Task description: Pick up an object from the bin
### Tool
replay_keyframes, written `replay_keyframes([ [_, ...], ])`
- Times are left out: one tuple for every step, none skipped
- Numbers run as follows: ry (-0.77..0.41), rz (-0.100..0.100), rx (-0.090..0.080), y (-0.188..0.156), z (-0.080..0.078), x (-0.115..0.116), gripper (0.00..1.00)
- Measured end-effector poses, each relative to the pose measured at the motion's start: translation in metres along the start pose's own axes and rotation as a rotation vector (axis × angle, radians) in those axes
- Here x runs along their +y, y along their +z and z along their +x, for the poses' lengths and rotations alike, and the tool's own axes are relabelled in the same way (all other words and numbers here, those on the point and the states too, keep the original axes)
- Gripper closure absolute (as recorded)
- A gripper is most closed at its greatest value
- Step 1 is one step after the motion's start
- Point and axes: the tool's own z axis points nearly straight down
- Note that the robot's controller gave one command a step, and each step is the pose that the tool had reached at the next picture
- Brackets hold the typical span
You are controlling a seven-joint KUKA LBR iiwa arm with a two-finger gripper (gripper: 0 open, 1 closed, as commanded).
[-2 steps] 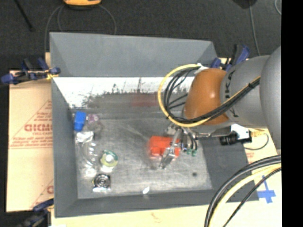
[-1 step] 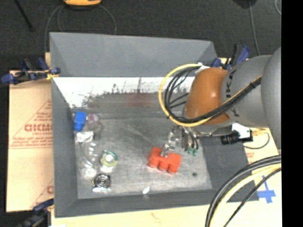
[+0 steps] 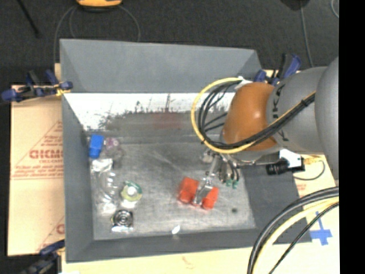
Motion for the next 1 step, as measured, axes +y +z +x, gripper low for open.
replay_keyframes([
  [-0.016, 0.000, 0.006, 0.0268, 0.0211, -0.0184, 0.00],
])
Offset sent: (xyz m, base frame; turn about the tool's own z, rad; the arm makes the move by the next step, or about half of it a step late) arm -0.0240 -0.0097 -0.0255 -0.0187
